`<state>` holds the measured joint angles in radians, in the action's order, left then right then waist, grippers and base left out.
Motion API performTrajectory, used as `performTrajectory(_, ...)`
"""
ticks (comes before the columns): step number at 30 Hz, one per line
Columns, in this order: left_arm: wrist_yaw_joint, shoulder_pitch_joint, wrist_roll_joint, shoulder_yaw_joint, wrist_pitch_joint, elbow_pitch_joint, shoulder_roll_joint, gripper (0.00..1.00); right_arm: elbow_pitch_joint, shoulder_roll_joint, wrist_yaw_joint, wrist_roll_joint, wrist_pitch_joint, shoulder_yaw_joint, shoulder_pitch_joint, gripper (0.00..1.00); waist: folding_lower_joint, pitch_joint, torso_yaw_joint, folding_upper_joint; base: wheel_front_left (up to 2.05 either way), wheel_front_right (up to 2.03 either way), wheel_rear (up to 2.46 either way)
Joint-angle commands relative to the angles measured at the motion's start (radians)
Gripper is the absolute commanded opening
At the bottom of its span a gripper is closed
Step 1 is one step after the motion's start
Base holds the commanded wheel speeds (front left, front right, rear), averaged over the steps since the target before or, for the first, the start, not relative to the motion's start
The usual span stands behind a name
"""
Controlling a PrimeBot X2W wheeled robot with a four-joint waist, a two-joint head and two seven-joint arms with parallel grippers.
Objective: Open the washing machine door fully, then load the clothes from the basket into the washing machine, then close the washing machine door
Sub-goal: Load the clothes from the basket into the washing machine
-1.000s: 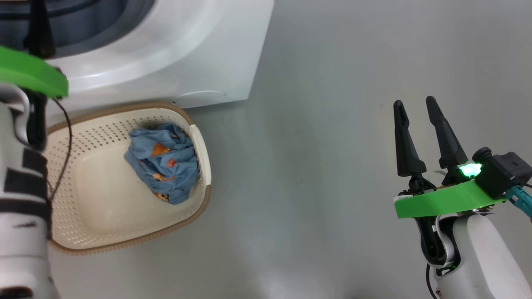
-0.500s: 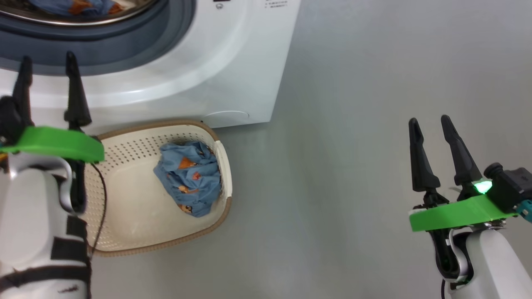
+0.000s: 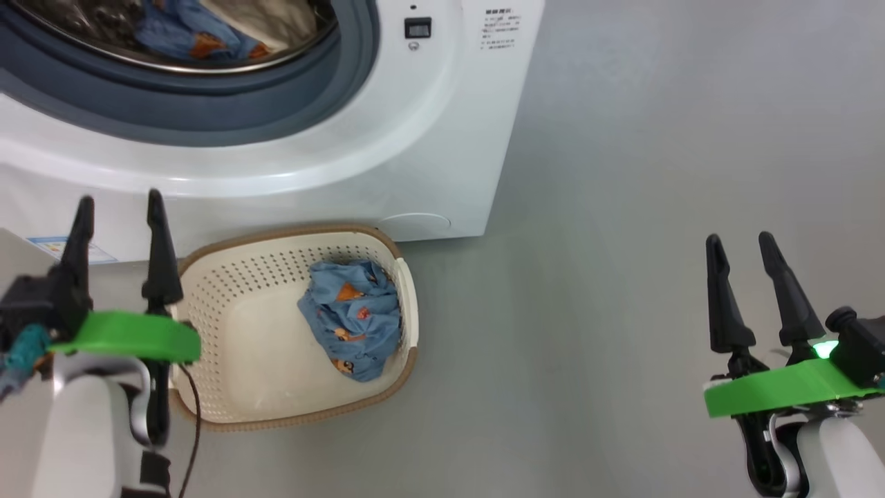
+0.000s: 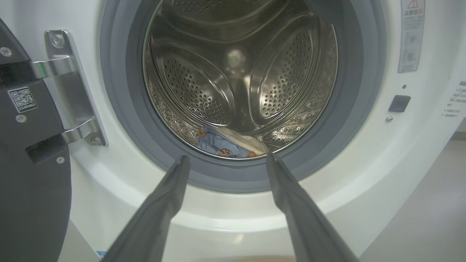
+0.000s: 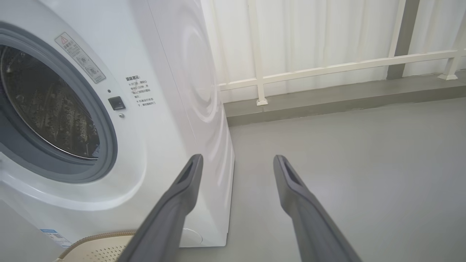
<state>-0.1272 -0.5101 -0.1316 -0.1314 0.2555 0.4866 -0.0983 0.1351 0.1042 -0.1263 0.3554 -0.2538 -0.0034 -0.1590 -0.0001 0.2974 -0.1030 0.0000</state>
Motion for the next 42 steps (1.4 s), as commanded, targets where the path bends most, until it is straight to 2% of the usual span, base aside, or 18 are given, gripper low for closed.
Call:
performTrajectory(1, -0.002, 0.024, 0.012, -0.027, 0.006, -0.037, -0.022, 1.00, -0.023, 0.016, -0.004, -0.009, -0.008, 0.018, 0.014, 1.00, 0.0001, -0.024, 0.015, 0.0000, 0.00, 0.00, 0.00)
performTrajectory(22, -0.003, 0.292, 0.017, -0.012, 0.006, -0.234, 0.027, 1.00, -0.030, 0.037, -0.004, -0.002, -0.008, -0.013, 0.120, 1.00, 0.0001, -0.125, 0.065, 0.0000, 0.00, 0.00, 0.00)
performTrajectory(42, -0.003, 0.341, 0.013, -0.003, 0.006, -0.273, 0.043, 1.00, -0.039, 0.036, -0.004, -0.004, -0.008, -0.014, 0.139, 1.00, 0.0001, -0.135, 0.068, 0.0000, 0.00, 0.00, 0.00)
